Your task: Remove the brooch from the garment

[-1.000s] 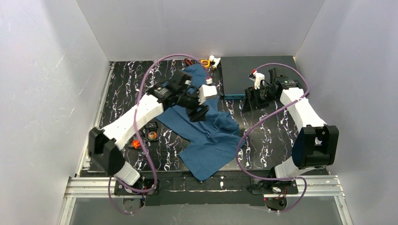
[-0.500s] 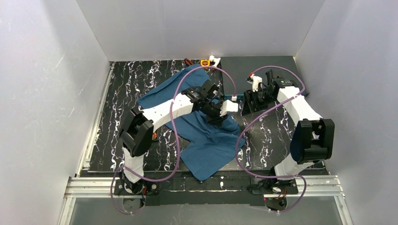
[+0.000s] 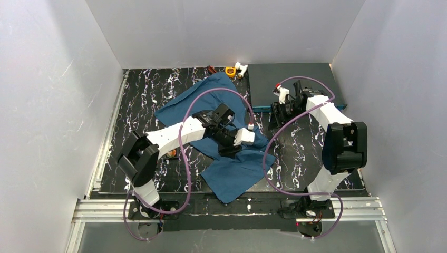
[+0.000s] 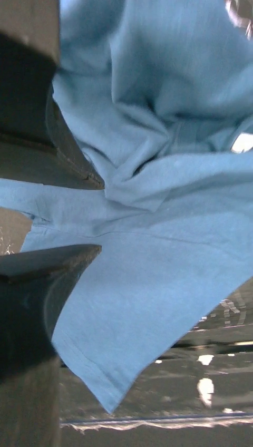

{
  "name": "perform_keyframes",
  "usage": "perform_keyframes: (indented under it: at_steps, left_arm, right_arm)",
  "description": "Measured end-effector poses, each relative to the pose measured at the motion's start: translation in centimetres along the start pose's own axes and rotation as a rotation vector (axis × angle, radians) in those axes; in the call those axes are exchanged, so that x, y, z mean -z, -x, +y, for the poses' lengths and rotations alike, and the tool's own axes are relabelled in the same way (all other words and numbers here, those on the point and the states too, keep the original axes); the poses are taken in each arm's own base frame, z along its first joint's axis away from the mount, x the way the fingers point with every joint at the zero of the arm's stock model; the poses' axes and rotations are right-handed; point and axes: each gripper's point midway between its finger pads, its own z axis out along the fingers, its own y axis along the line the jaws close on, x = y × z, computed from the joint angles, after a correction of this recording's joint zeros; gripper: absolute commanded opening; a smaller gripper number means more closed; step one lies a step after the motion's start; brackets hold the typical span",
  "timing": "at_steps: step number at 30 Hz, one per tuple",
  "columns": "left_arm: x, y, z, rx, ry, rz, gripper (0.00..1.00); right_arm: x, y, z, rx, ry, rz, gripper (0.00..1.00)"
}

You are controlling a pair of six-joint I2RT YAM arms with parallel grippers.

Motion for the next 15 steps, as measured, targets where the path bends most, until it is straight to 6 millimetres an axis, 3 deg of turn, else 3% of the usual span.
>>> perform_keyframes:
  at_steps: [5, 11, 13, 15]
  left_arm:
    - [1.9, 4.1, 2.3, -0.021, 0.116, -0.109, 0.55]
    - [3.0, 9.4, 7.2, -0.127, 0.255, -0.224, 0.56]
    - [2.5, 10.0, 8.8, -0.151, 0.276, -0.229, 0.55]
    - [1.4, 9.6, 9.9, -0.169, 0.280, -0.212, 0.47]
  right_arm:
    - [-0.2, 0.2, 0.4, -0.007, 0.027, -0.010, 0.62]
    - [-0.2, 0.5, 0.6, -0.013, 0.042, -0.021, 0.64]
    - [-0.3, 0.6, 0.6, -0.013, 0.043, -0.025, 0.64]
    - [-0.3, 0.7, 0.6, -0.011, 0.042, -0.029, 0.64]
